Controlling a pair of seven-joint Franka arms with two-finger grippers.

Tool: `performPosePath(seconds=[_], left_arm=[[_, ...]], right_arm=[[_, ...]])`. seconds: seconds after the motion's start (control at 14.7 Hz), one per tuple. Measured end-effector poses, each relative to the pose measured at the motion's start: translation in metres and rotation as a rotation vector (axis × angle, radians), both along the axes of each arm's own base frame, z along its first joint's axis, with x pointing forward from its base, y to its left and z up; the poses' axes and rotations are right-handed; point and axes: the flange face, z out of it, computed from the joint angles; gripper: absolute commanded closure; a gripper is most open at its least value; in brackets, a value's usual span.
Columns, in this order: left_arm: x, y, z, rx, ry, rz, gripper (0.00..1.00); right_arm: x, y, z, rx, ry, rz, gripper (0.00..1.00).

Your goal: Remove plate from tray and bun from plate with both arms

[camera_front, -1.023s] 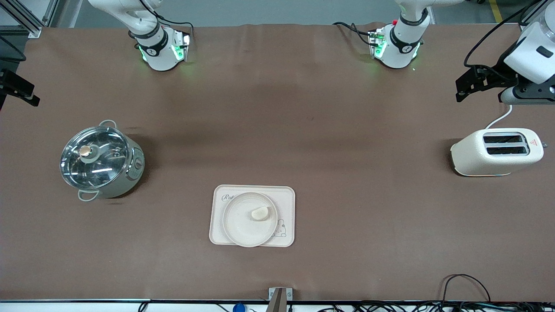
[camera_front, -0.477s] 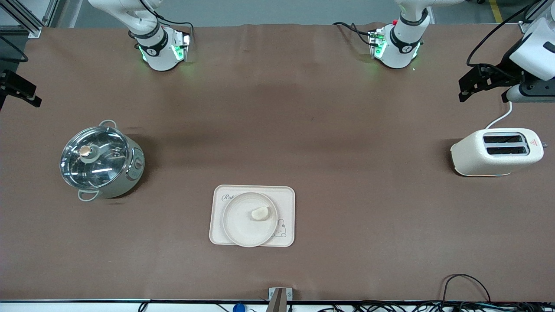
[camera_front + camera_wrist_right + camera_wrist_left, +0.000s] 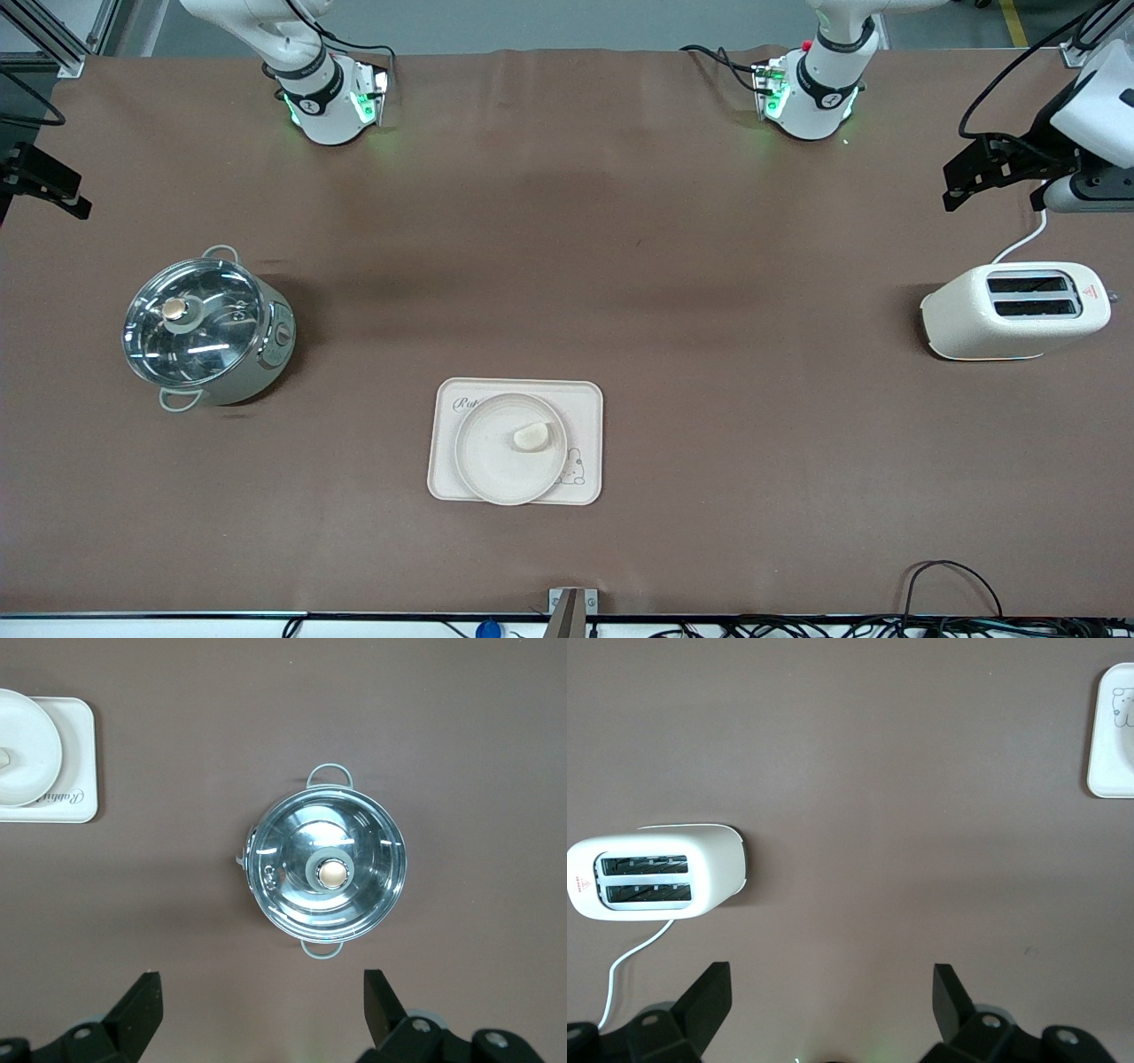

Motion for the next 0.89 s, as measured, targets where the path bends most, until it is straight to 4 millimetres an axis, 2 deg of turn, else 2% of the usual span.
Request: performPosePath(seconds=[0.14,0.2,0.34,0.41,0.55,0.68,0.89], left_arm=[[0.003,0.0,-0.003,-0.001,0.001,0.0,0.0],[0.004,0.0,-0.004,-0.001,0.001,0.0,0.0],[0.006,0.001,-0.007,-0.002,0.006,0.001,0.0],[0.007,0.001,-0.008,-0.002,0.008,0.001,0.0],[0.008,0.001,-0.009,-0.002,0.009,0.002,0.0],[0.008,0.001,-0.009,-0.003,0.008,0.002,0.0],[0.009,0.002,-0.008,-0.003,0.006,0.002,0.0]], right_arm=[[0.0,0.007,-0.004,0.012,0.011,0.012,0.0],[0.001,0.017,-0.01,0.036,0.023,0.029,0.0],[0.007,0.042,-0.029,0.1,0.051,0.064,0.0],[0.017,0.054,-0.044,0.123,0.056,0.077,0.0],[0.047,0.078,-0.087,0.142,0.054,0.09,0.0],[0.08,0.109,-0.14,0.139,0.046,0.081,0.0],[0.109,0.173,-0.215,0.151,0.045,0.012,0.0]])
